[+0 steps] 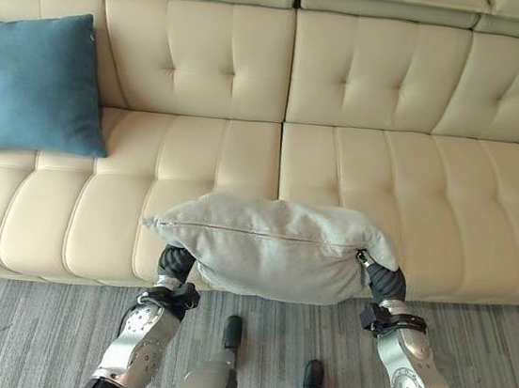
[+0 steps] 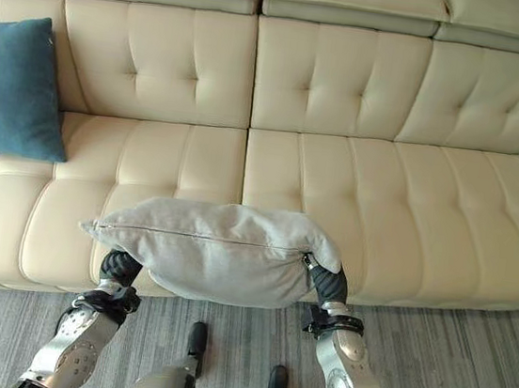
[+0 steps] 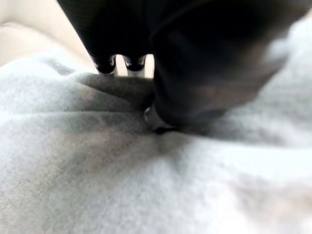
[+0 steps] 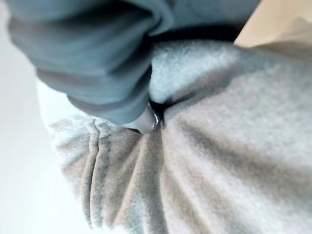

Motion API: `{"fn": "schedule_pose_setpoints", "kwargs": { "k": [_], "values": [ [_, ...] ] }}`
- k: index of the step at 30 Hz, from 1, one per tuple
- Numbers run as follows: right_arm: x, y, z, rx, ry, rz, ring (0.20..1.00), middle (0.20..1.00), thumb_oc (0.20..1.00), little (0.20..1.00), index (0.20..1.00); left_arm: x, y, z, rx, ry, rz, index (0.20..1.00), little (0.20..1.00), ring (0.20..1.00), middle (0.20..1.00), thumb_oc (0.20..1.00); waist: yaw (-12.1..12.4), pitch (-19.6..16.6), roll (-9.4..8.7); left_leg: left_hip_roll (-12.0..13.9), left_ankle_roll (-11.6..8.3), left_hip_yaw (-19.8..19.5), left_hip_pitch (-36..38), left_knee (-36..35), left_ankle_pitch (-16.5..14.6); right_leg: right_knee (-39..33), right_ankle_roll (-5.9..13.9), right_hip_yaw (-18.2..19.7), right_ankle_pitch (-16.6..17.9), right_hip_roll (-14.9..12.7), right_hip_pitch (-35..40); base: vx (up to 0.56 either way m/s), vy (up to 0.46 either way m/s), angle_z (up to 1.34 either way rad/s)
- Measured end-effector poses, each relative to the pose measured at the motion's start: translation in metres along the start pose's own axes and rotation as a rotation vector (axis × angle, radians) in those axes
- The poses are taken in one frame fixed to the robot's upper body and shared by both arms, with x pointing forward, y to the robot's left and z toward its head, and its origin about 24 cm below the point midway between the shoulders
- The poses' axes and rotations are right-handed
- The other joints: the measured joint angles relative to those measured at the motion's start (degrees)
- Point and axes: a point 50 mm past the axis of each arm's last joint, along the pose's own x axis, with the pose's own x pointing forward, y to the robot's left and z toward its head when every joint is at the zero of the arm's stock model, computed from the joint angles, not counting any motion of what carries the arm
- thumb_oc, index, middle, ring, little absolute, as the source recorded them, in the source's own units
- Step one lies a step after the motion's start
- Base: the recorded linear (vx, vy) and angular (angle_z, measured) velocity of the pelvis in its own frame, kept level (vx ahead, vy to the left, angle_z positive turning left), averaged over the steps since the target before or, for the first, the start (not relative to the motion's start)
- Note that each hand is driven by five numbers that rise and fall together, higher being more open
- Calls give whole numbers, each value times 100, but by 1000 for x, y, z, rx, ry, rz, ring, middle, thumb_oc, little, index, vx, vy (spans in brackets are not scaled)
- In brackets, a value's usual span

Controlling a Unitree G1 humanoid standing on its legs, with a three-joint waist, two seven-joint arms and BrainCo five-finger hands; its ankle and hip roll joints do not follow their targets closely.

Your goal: Pick up all the scattered cushions and arrange them neatly on the sofa.

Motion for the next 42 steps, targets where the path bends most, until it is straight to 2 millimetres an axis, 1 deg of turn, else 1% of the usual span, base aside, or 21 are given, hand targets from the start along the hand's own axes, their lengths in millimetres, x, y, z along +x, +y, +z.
{"fn": "schedule_pose_setpoints", "kwargs": {
  "k": [3, 4, 6, 8, 9, 12, 13, 14, 16, 18, 20, 21, 23, 24, 27, 30, 32, 34, 35, 37, 42],
  "values": [
    [-1, 5, -2, 20, -6, 2, 200, 200, 200, 200, 200, 0, 4, 10, 83, -39, -9, 200, 200, 200, 200, 200, -15, 1, -15, -95, 169, -31, 473, -48, -254, 1339, 96, 47, 94, -128, -335, 224, 131, 3],
    [-1, 5, -2, 24, -12, -1, 200, 200, 200, 200, 200, 0, 3, 11, 89, -47, -15, 200, 200, 200, 200, 200, -30, -2, -15, -98, 196, -18, 595, -133, -271, 1513, 137, 54, -49, -171, -422, 226, 42, -4],
    [0, 7, 5, 12, -42, 14, 200, 200, 200, 200, 200, 1, -2, 19, 79, -88, -34, 200, 200, 200, 200, 200, -34, 1, -14, -106, 209, -75, 737, -273, -332, 1051, 76, -127, -419, -72, -531, 221, -13, -6],
    [4, 8, 9, 6, -60, 19, 200, 200, 200, 200, 200, 2, -3, 20, 74, -96, -31, 200, 200, 200, 200, 200, -94, 13, 5, -86, 194, -82, 813, -326, -290, 524, 25, -244, -444, 53, -625, 209, -57, 4],
    [4, 8, 10, 6, -63, 19, 200, 200, 200, 200, 200, 2, -4, 19, 65, -97, -31, 200, 200, 200, 200, 200, -214, 22, 16, -99, 176, -121, 935, -388, -293, 19, -87, -399, -265, 170, -718, 261, -85, 26],
    [4, 6, 11, 4, -66, 7, 200, 200, 200, 200, 200, 2, -6, 12, 47, -76, -20, 200, 200, 200, 200, 200, -335, 32, -21, -130, 28, -248, 1207, -396, -478, -1066, -125, -361, 472, 405, -700, 255, -118, 29],
    [2, 4, 9, 4, -61, 2, 200, 200, 200, 200, 200, 0, -6, 10, 50, -67, -23, 200, 200, 200, 200, 200, -340, 35, -67, -185, 3, -264, 1325, -413, -492, -1108, -161, -403, 603, 368, -622, 237, -142, 40],
    [-1, 0, 7, 0, -53, -15, 200, 200, 200, 200, 200, -2, -7, 7, 61, -55, -36, 200, 200, 200, 200, 200, -356, 3, -179, -282, -119, -369, 1492, -433, -583, -1213, -327, -363, 931, 310, -383, 161, -97, 31],
    [-2, -2, 5, -5, -41, -22, 200, 200, 200, 200, 200, -5, -8, 2, 62, -46, -33, 200, 200, 200, 200, 200, -333, -29, -95, -132, -281, -377, 1593, -453, -684, -1422, -648, -397, 1336, 496, -224, 229, -170, 7],
    [-3, -4, 4, -13, -35, -23, 200, 200, 200, 200, 200, -7, -8, 0, 55, -43, -28, 200, 200, 200, 200, 200, -325, -36, 30, 138, -449, -412, 1664, -468, -763, -1783, -743, -534, 1354, 778, 37, 236, -189, -1],
    [-3, -6, 5, -22, -35, -20, 200, 200, 200, 200, 200, -7, -9, 0, 53, -41, -31, 200, 200, 200, 200, 200, -337, -47, 47, 259, -513, -428, 1673, -407, -808, -1906, -838, -556, 1414, 928, 149, 107, -116, 1],
    [-3, -8, 8, -33, -38, -14, 200, 200, 200, 200, 200, -7, -10, -1, 49, -40, -33, 200, 200, 200, 200, 200, -331, -47, 49, 368, -610, -441, 1592, -157, -873, -1915, -920, -561, 1280, 1048, 192, 68, -116, -4],
    [-2, -10, 10, -43, -41, -15, 200, 200, 200, 200, 200, -8, -12, -3, 40, -27, -32, 200, 200, 200, 200, 200, -312, -38, 70, 422, -697, -484, 1476, 258, -888, -1908, -996, -582, 1209, 1087, 305, 87, -77, 10],
    [-2, -12, 10, -46, -43, -19, 200, 200, 200, 200, 200, -4, -16, -2, 34, -35, -41, 200, 200, 200, 200, 200, -339, -8, -1, 397, -911, -604, 1036, 1048, -1167, -1938, -1139, -610, 1149, 979, 393, 91, 11, 28],
    [-2, -15, 14, -71, -49, -17, 200, 200, 200, 200, 200, -3, -18, -2, 25, -36, -45, 200, 200, 200, 200, 200, -309, -12, 34, 443, -929, -623, 695, 798, -1138, -1936, -1286, -764, 979, 966, 549, 84, 23, 22],
    [-2, -14, 14, -71, -46, -12, 200, 200, 200, 200, 200, -2, -19, 0, 25, -44, -46, 200, 200, 200, 200, 200, -305, -25, 75, 486, -781, -541, 489, 479, -848, -1938, -1296, -802, 958, 1065, 571, 109, 53, -3],
    [-1, -15, 15, -74, -50, -17, 200, 200, 200, 200, 200, -1, -20, 1, 25, -46, -50, 200, 200, 200, 200, 200, -320, -43, 132, 467, -724, -534, 631, 298, -794, -1937, -1286, -738, 956, 1160, 564, 156, 86, -24],
    [-1, -17, 17, -84, -57, -25, 200, 200, 200, 200, 200, -1, -20, 0, 31, -36, -54, 200, 200, 200, 200, 200, -341, -56, 150, 394, -556, -494, 956, -208, -338, -1938, -1118, -618, 983, 1134, 617, 124, 74, -28],
    [0, -19, 18, -84, -62, -40, 200, 200, 200, 200, 200, 0, -21, 0, 35, -32, -60, 200, 200, 200, 200, 200, -342, -58, 140, 354, -546, -453, 1055, -311, -330, -1937, -1100, -555, 976, 1103, 647, 105, 60, -18],
    [6, -17, 25, -95, -86, -44, 200, 200, 200, 200, 200, 1, -23, 1, 52, -33, -76, 200, 200, 200, 200, 200, -347, -73, 151, 234, -467, -339, 1282, -505, -242, -1937, -901, -467, 1009, 982, 756, 119, 54, -16],
    [39, 0, 54, -175, -166, 14, 200, 200, 200, 200, 200, 27, -29, 20, 128, -98, -66, 200, 200, 200, 200, 200, -288, -107, 109, 191, -421, -266, 1454, -503, -250, -1937, -899, -405, 1053, 943, 918, 7, 21, -3]
  ]
}}
